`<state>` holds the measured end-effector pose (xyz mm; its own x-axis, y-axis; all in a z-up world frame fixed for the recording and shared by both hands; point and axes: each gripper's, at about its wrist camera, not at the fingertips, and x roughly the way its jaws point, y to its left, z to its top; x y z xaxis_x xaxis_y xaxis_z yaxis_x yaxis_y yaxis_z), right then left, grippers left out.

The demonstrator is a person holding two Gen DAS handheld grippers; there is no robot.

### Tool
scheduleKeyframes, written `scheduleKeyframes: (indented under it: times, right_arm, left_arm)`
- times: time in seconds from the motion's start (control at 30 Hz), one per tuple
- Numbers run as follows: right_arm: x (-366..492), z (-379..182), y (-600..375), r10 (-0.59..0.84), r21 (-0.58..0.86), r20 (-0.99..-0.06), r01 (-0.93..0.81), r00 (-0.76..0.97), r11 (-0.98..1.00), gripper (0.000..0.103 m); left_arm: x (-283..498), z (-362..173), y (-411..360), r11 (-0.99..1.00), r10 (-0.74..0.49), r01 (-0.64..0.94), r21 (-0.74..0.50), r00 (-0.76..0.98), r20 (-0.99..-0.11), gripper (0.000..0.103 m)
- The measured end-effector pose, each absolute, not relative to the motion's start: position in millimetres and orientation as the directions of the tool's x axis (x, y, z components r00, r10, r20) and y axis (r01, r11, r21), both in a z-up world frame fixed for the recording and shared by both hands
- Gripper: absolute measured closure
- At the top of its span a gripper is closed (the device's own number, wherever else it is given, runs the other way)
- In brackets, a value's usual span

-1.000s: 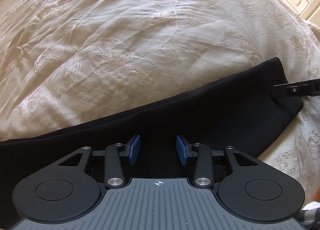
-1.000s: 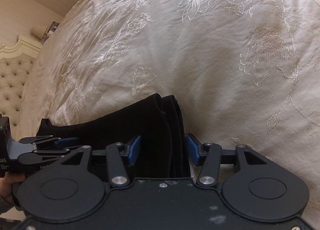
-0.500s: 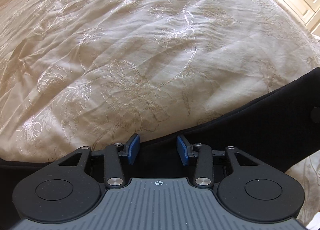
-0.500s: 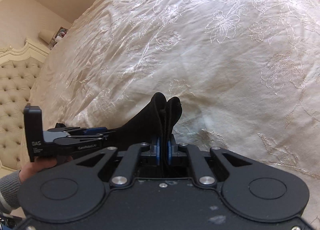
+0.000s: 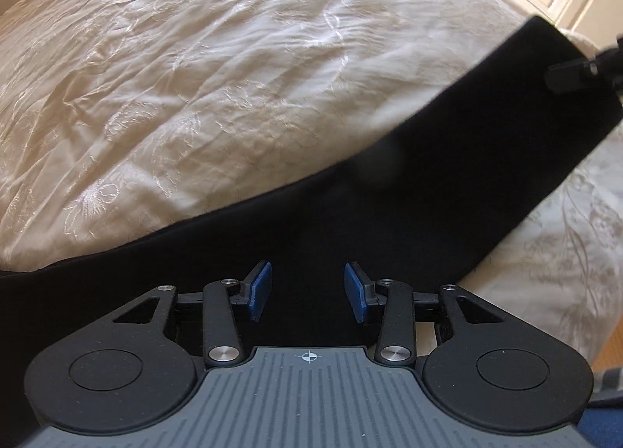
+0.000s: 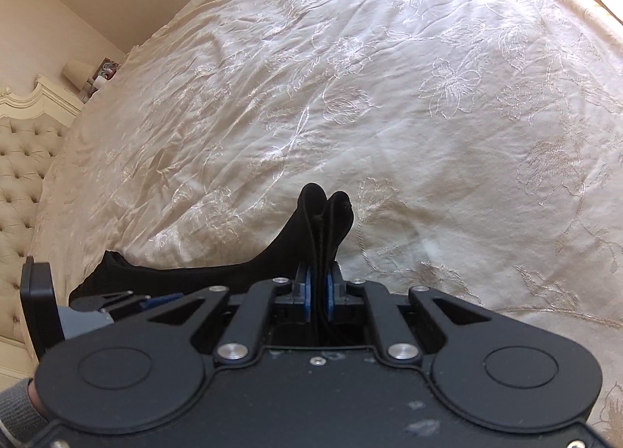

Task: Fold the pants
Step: 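Grasp the black pants end with the right gripper and lift it, then lay the held end over the pants and open the right gripper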

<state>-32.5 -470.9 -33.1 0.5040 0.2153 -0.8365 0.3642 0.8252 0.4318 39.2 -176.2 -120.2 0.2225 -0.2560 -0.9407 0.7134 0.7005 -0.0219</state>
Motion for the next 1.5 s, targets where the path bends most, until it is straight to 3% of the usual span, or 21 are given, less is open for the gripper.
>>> scheduleKeyframes:
  times: [0.13, 0.27, 0.57, 0.83, 1.17, 1.3, 1.5]
  right_arm:
    - [-29, -18, -451, 0.191, 0.421, -0.833, 0.371, 0.519, 0.828, 0.094]
    - [-23, 6, -414, 0.145, 0.383, -0.829, 0.359, 0.54, 0.851, 0.094]
    - [8, 38, -282, 0.134, 0.361, -0.793, 0.282, 0.595, 0.889, 0.094]
    - [47, -19, -148, 0.203, 0.366, -0.818, 0.213, 0.539, 0.906, 0.094]
    - [72, -92, -71, 0.077, 0.202, -0.885, 0.229, 0.459, 0.952, 0.093]
    - [78, -94, -67, 0.085, 0.211, -0.879, 0.223, 0.469, 0.952, 0.075]
    - [67, -64, -72, 0.168, 0.292, -0.83, 0.158, 0.532, 0.943, 0.071]
  left_arm:
    - [35, -138, -179, 0.655, -0.246, 0.756, -0.004, 0.209, -0.947, 0.063]
    - [51, -111, -156, 0.705, -0.332, 0.705, -0.07, 0.242, -0.912, 0.063]
    - [94, -73, -27, 0.82, -0.339, 0.559, -0.12, 0.306, -0.89, 0.063]
    - [114, -70, 70, 0.872, -0.283, 0.478, -0.102, 0.323, -0.903, 0.063]
    - [119, -70, 121, 0.873, -0.288, 0.473, -0.12, 0.301, -0.909, 0.063]
    - [115, -67, 123, 0.864, -0.304, 0.487, -0.128, 0.301, -0.904, 0.063]
    - [113, -58, 112, 0.858, -0.335, 0.489, -0.157, 0.3, -0.893, 0.063]
